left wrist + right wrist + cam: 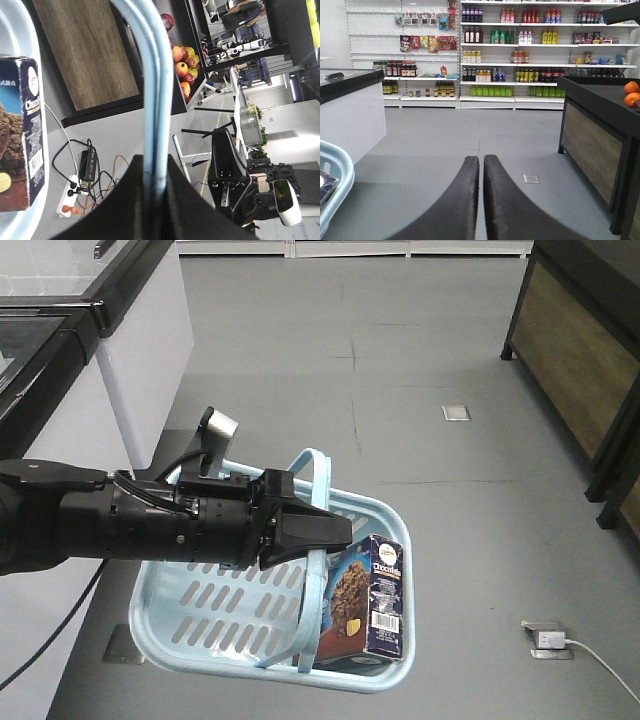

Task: Left arm holds basket, right arm returns cookies
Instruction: 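Swing the held basket with the cookie box in front of the robot, then hold the basket in the left gripper while driving toward the drink shelves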

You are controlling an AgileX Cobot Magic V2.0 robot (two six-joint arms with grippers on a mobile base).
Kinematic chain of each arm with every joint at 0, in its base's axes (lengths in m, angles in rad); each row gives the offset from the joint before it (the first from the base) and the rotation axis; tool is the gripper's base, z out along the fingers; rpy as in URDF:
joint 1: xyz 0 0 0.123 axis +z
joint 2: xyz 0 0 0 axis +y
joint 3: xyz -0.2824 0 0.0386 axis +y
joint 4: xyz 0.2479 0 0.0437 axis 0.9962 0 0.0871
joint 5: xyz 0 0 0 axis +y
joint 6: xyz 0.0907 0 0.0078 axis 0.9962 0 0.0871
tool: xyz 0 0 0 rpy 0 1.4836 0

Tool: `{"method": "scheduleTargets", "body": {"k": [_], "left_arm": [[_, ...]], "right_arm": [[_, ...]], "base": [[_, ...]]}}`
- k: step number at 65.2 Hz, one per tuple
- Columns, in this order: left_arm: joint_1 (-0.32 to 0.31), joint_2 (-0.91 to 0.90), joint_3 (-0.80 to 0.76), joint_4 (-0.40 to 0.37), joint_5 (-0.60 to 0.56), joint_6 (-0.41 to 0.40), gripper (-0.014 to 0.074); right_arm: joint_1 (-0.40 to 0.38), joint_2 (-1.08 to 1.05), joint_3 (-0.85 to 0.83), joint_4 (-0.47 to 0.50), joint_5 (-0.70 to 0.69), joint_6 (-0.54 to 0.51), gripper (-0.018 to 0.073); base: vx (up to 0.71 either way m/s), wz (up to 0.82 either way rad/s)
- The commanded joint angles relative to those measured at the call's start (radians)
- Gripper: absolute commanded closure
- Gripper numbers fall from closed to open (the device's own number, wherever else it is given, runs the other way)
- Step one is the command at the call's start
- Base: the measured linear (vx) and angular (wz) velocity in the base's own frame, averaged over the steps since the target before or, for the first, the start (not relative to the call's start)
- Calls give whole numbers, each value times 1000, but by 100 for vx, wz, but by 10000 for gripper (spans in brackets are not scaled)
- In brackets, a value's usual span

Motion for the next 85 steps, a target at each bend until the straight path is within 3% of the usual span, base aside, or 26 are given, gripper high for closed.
{"method": "scheduleTargets", "body": {"k": [1,85], "left_arm": [[-4,-50,-27,-119,61,14,602],[-4,-50,-27,-119,62,14,602]], "right_arm": [[-1,-13,17,-6,-75,-3,570],[-1,-13,17,-6,-75,-3,570]], "base": [[0,0],[4,-2]]}}
